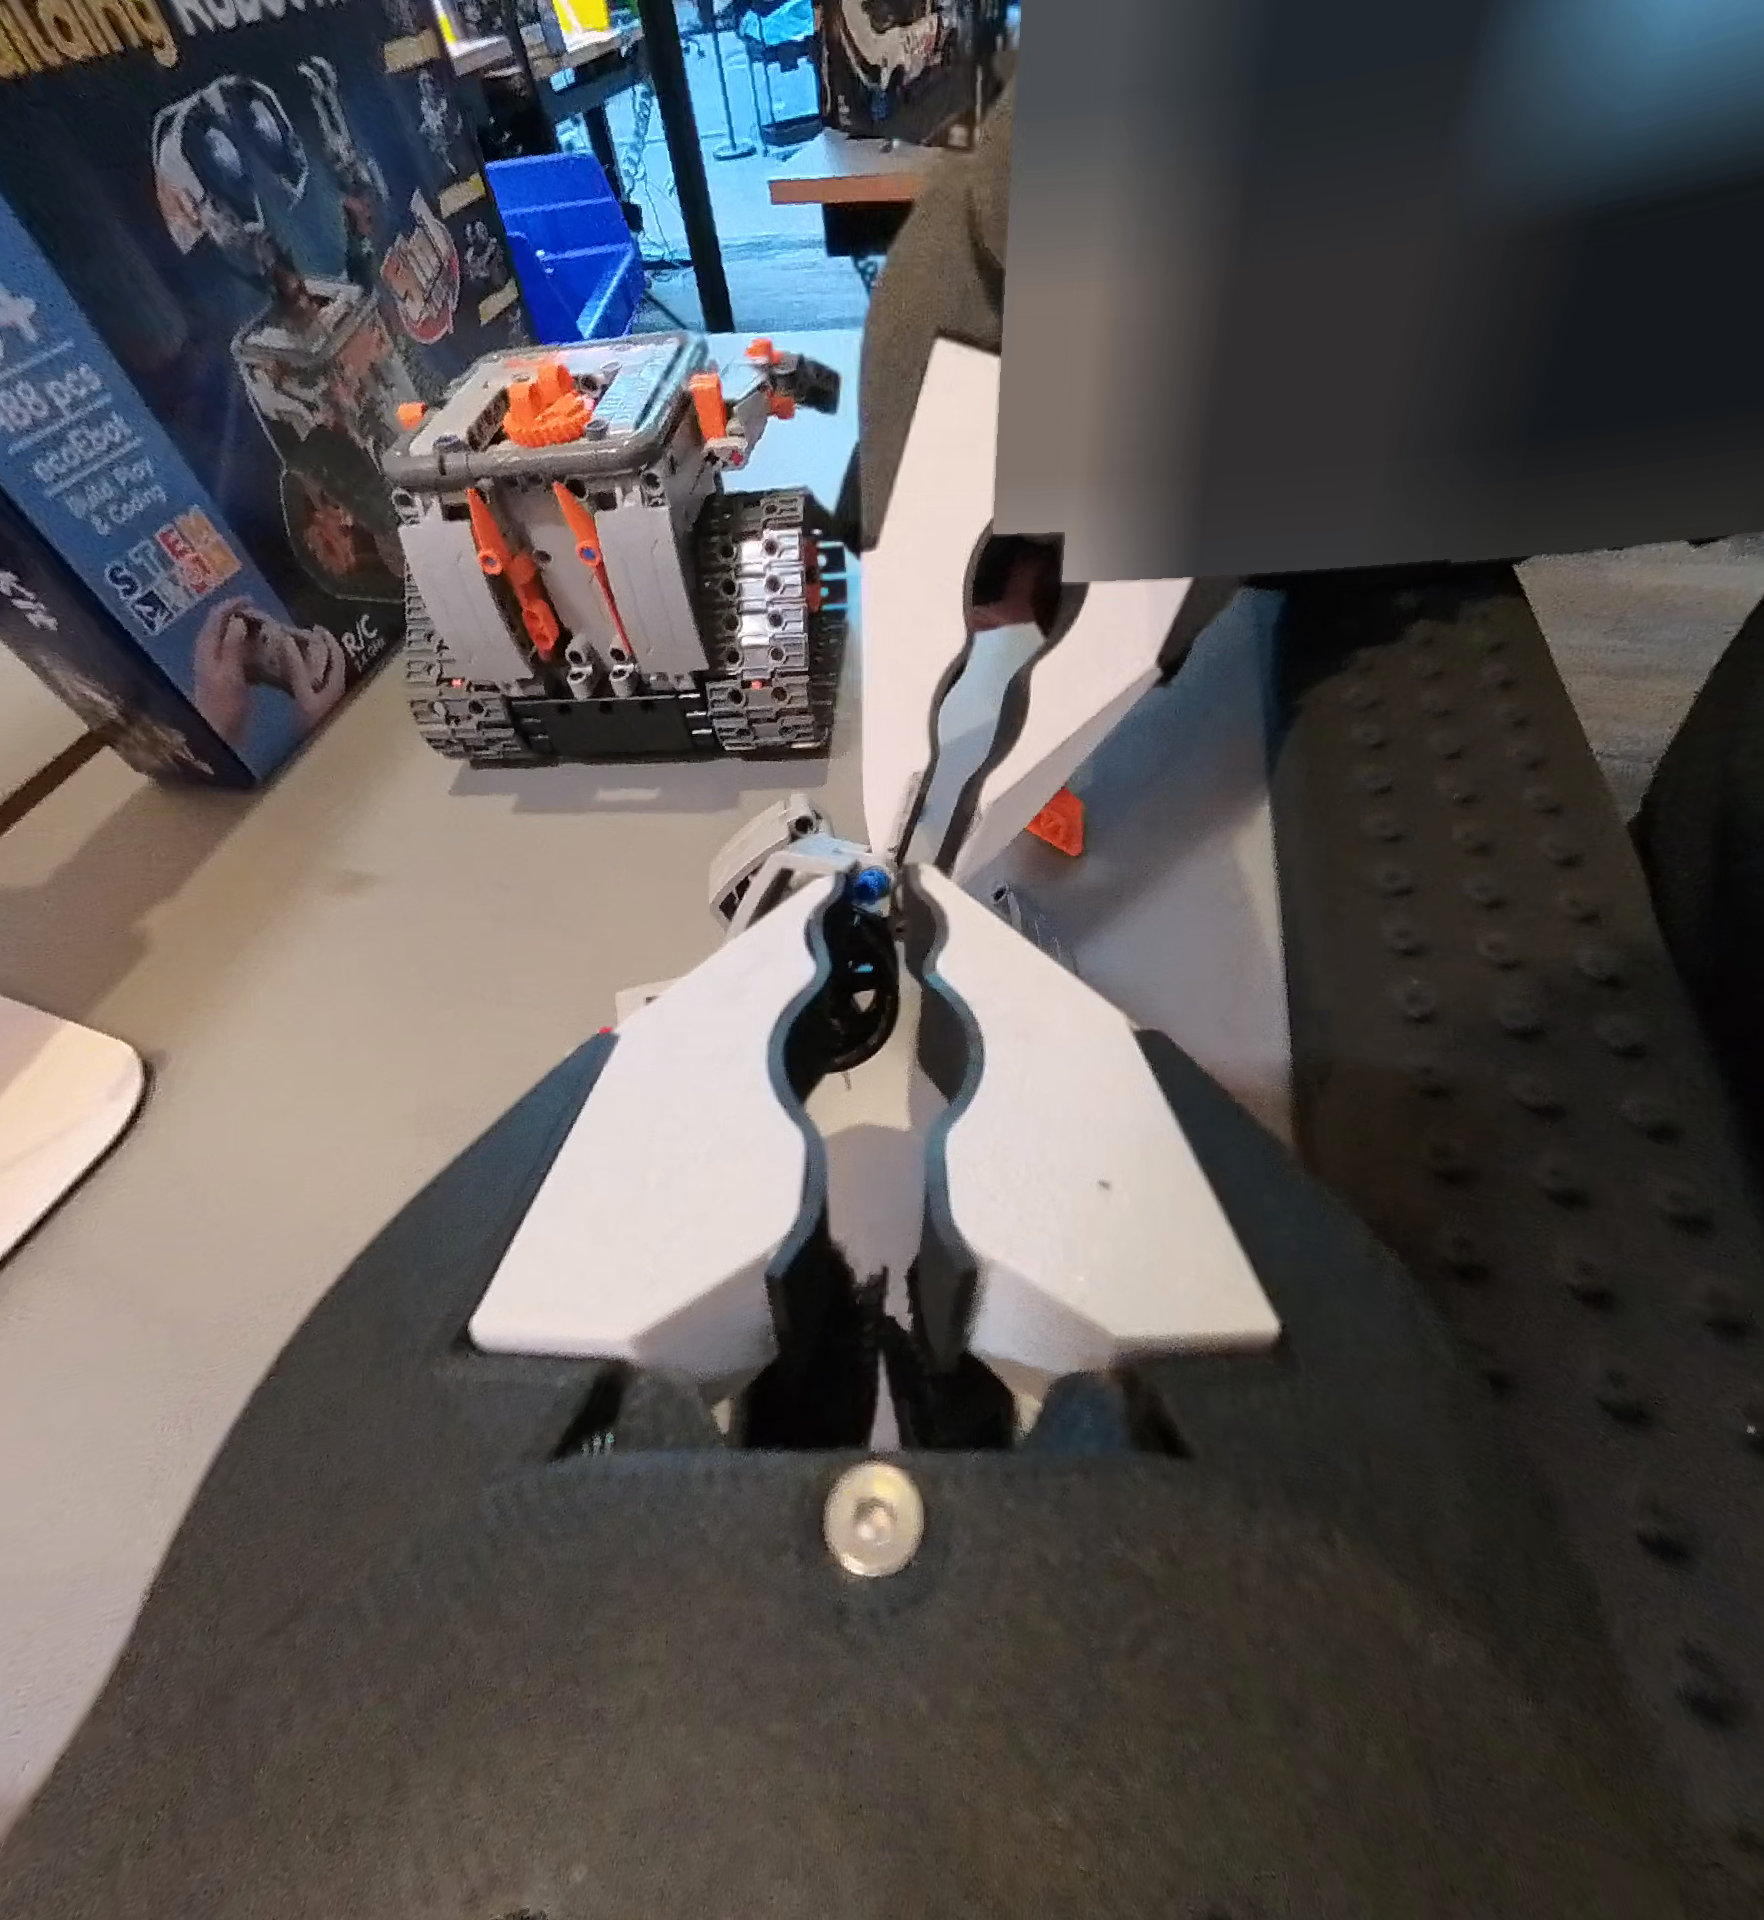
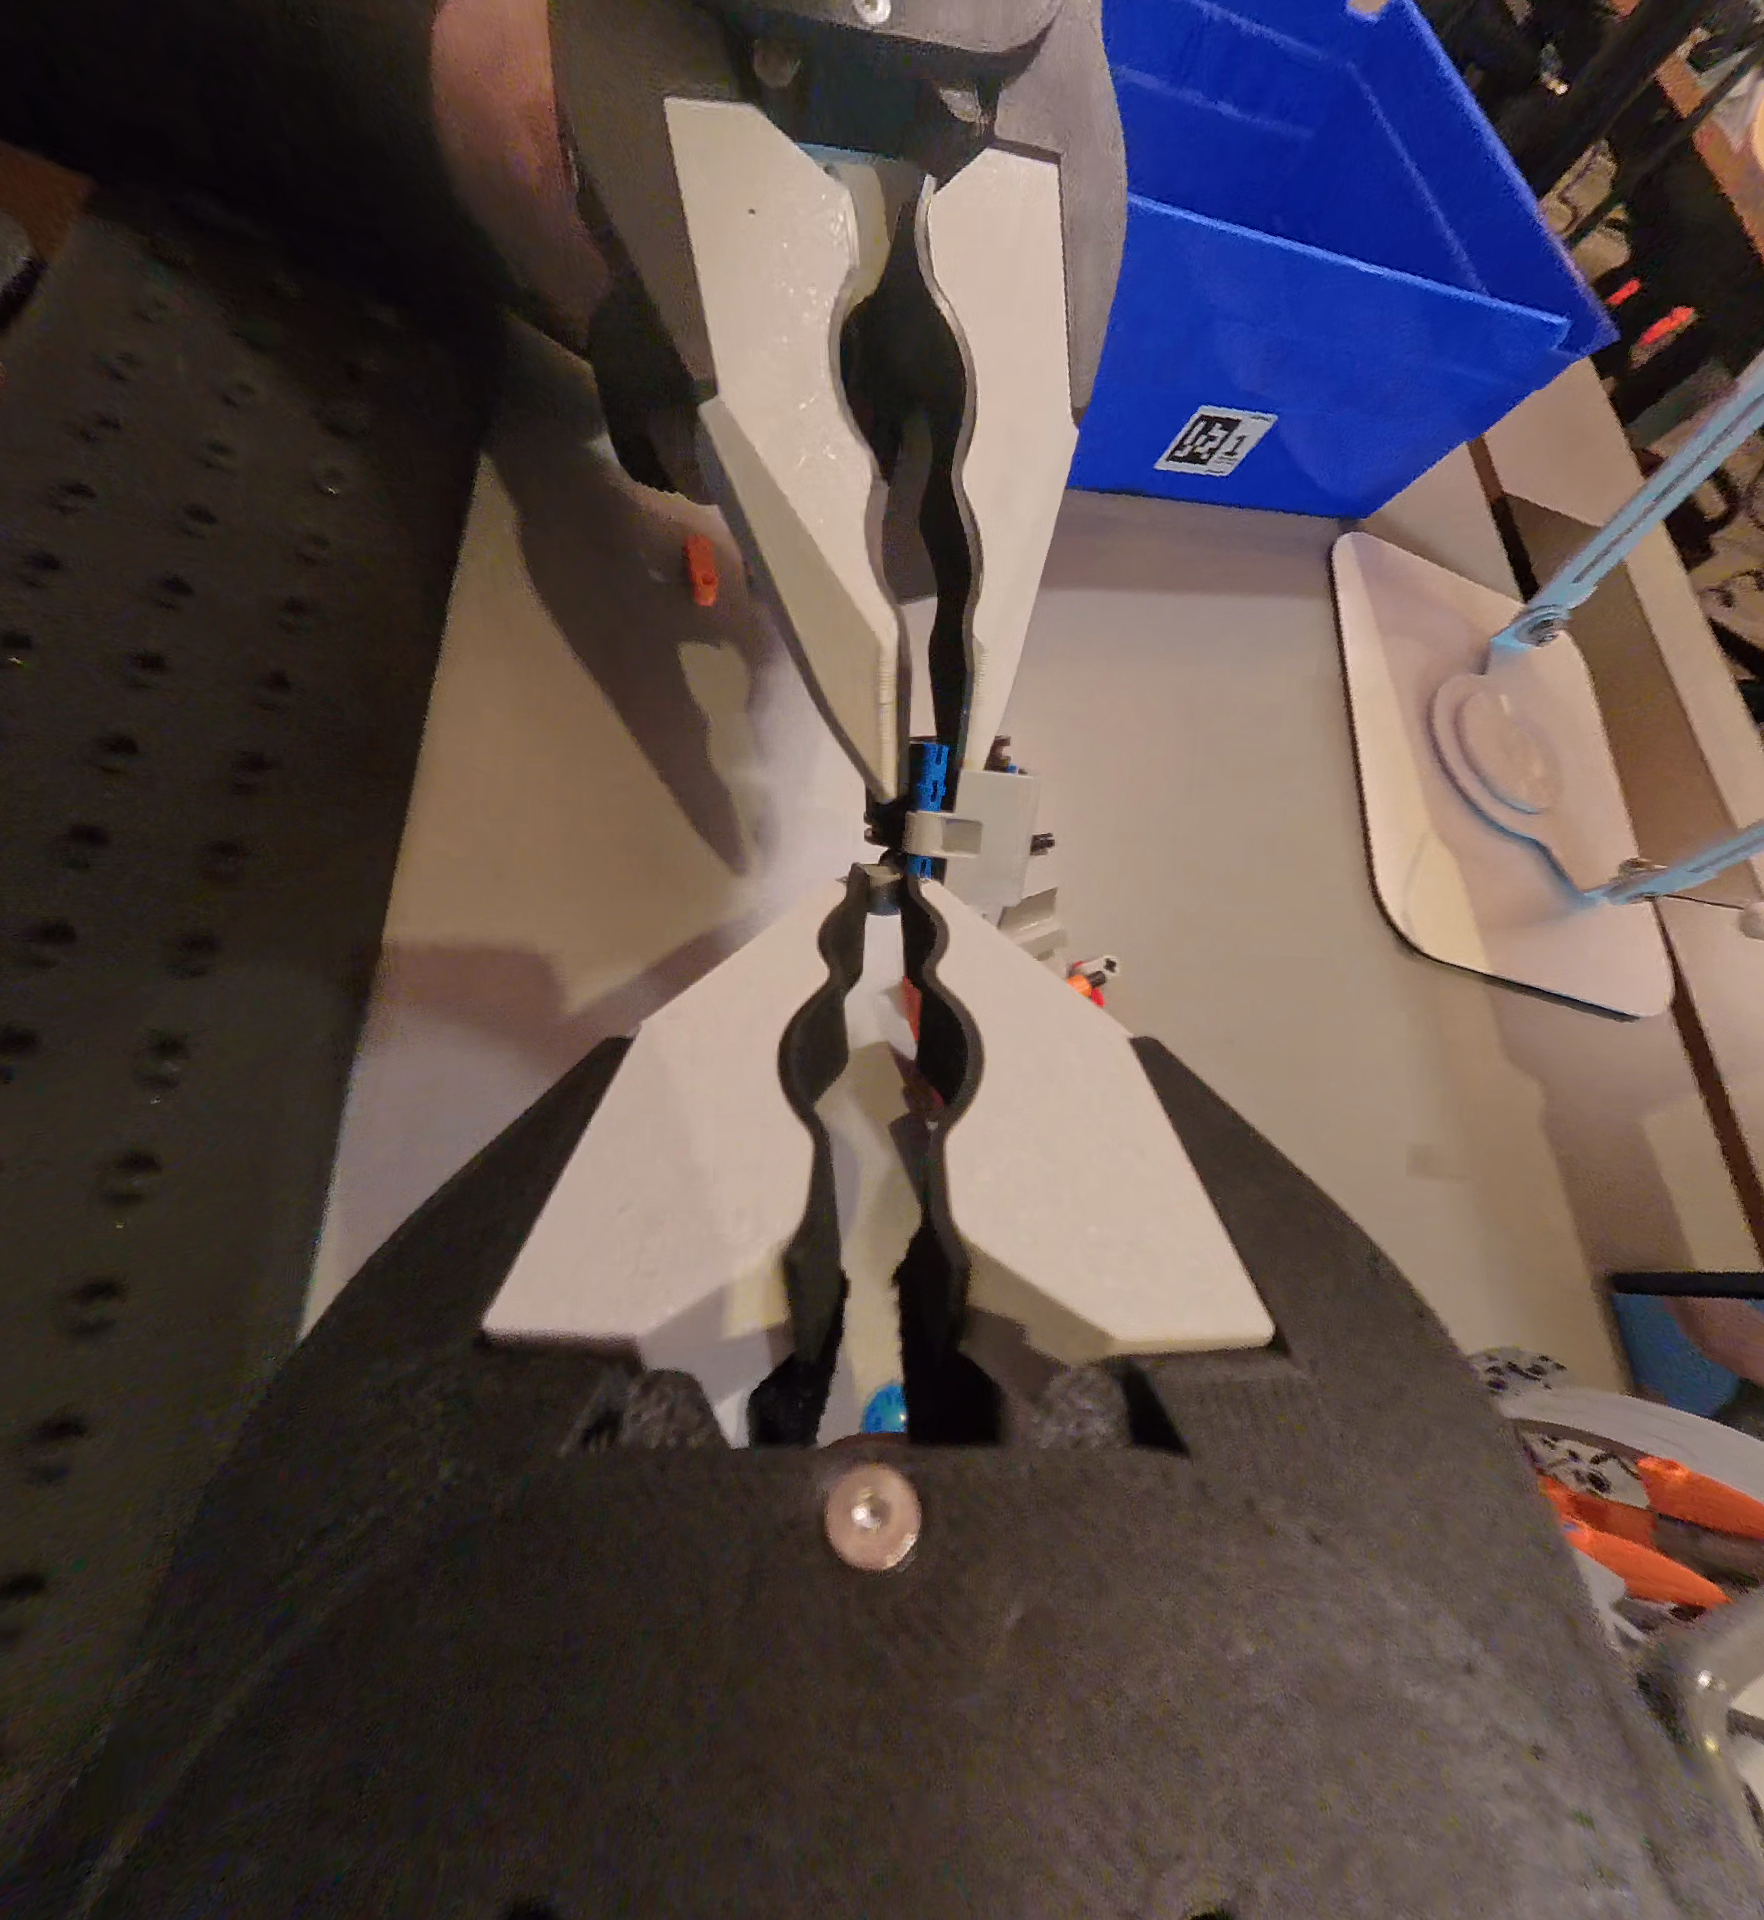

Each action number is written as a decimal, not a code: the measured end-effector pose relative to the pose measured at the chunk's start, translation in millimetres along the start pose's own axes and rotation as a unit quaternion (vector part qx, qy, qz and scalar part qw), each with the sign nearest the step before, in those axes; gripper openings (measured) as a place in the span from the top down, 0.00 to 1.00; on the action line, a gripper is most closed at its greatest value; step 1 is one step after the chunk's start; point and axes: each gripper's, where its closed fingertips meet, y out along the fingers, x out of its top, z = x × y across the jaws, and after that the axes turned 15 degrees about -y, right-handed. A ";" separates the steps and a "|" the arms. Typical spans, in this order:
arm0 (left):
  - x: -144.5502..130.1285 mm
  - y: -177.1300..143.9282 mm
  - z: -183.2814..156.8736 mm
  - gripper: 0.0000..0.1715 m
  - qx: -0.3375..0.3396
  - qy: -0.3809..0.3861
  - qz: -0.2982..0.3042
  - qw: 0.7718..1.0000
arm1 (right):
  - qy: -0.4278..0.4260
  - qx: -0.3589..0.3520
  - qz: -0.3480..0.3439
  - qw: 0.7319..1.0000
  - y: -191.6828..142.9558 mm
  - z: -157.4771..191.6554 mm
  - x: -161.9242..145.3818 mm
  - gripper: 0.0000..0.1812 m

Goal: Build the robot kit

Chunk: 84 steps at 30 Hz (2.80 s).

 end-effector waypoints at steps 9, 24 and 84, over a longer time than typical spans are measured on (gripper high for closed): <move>2.8 0.5 3.4 0.99 -0.009 -0.043 -0.014 0.999 | -0.028 -0.029 0.028 0.999 3.2 -3.0 -3.0 0.98; 2.7 -5.2 -2.8 1.00 -0.002 0.024 -0.016 1.000 | 0.138 0.050 -0.080 0.986 -2.9 -5.1 2.8 0.98; 39.3 -19.9 -3.9 0.99 0.017 0.022 -0.131 0.991 | 0.190 -0.006 -0.227 0.955 -29.6 -37.6 31.5 0.96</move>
